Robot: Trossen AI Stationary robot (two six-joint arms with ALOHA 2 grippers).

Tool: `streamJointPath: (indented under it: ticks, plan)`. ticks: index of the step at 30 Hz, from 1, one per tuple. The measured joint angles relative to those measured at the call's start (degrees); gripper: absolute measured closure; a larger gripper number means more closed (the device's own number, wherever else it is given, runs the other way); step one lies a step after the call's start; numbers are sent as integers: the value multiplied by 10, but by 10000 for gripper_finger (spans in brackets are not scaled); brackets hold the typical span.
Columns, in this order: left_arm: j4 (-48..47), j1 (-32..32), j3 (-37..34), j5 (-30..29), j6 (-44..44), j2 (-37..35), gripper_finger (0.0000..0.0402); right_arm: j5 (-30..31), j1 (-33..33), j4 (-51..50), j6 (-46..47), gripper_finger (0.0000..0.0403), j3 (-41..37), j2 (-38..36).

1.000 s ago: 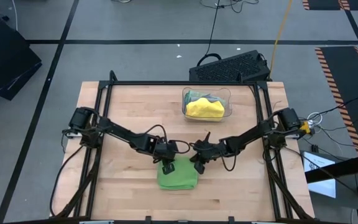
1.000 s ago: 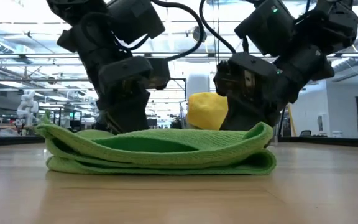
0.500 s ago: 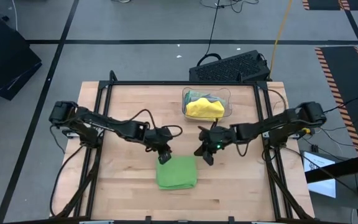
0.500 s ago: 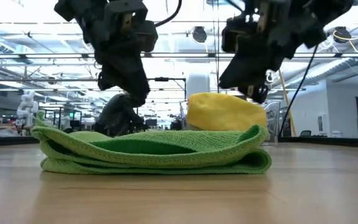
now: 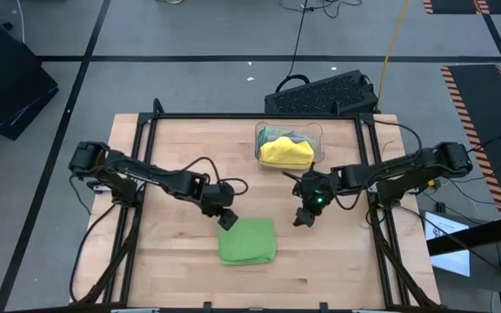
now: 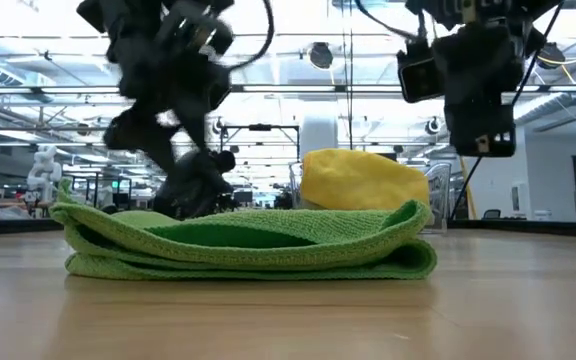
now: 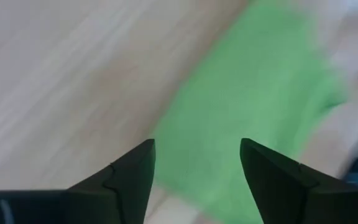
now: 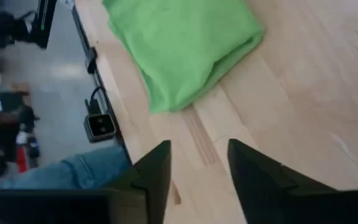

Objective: Fold microfiber towels
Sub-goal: Put the green towel in the transparent bin

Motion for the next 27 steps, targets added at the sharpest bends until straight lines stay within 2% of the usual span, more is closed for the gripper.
streamJointPath:
  ticks: [6, 10, 13, 18, 27]
  plan:
    - [-28, 13, -2, 11, 32, 11, 163, -9, -10, 7, 85, 188, 0, 2]
    - [-16, 8, -2, 15, 85, 10, 163, 44, -10, 15, 112, 145, 0, 3]
    - [13, 2, -10, 15, 104, 10, 162, 51, -10, 18, 131, 121, 0, 4]
    - [44, -10, -41, 19, 82, 17, 162, 56, -4, 25, 153, 106, 0, 6]
    - [79, -52, -41, 15, 101, 16, 147, 65, 23, 61, 247, 106, 0, 6]
